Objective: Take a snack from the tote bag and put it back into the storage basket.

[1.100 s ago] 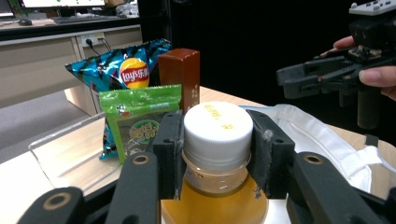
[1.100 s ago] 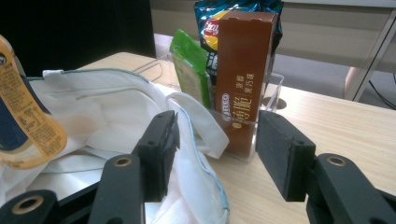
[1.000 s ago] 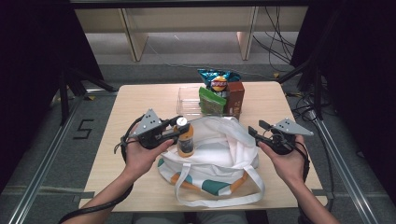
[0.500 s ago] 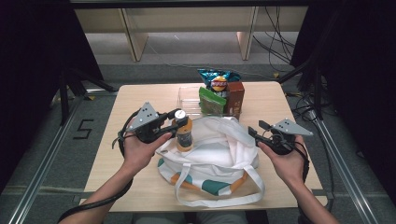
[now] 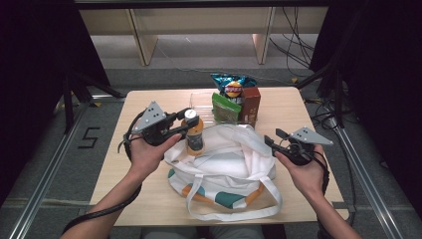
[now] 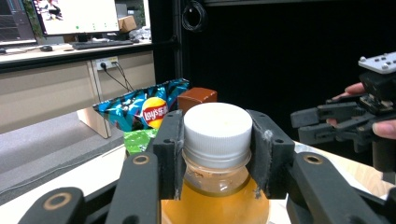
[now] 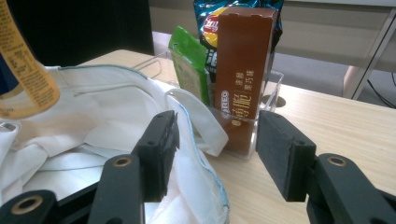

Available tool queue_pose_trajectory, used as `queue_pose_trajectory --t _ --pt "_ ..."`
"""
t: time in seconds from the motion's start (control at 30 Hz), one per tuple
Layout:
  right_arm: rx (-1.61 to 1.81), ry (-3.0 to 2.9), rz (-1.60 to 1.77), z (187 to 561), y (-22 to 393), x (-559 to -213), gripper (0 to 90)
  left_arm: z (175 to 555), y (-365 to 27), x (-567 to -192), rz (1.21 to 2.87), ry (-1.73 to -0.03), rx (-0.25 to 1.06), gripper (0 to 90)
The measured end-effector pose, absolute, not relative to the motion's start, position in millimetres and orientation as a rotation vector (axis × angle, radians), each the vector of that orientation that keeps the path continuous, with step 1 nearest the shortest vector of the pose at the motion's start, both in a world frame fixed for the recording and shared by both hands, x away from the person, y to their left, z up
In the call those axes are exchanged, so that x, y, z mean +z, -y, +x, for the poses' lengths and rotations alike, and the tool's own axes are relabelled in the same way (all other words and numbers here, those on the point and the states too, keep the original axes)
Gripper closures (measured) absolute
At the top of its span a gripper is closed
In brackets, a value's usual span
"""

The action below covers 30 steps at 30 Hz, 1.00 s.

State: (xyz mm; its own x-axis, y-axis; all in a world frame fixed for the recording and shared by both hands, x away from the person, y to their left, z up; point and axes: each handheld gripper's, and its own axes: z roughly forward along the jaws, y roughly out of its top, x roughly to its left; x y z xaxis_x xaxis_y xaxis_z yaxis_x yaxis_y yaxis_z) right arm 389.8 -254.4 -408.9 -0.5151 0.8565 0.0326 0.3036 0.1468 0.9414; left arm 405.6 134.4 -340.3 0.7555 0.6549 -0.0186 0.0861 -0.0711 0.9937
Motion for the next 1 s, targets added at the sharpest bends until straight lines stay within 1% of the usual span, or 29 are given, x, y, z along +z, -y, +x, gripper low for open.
queue_pose_trajectory --t 1.0 --pt "1.375 -1.892 1.11 391.5 254.9 -409.9 48.4 421.2 -131.5 -318.3 1.55 -0.59 0.553 58.7"
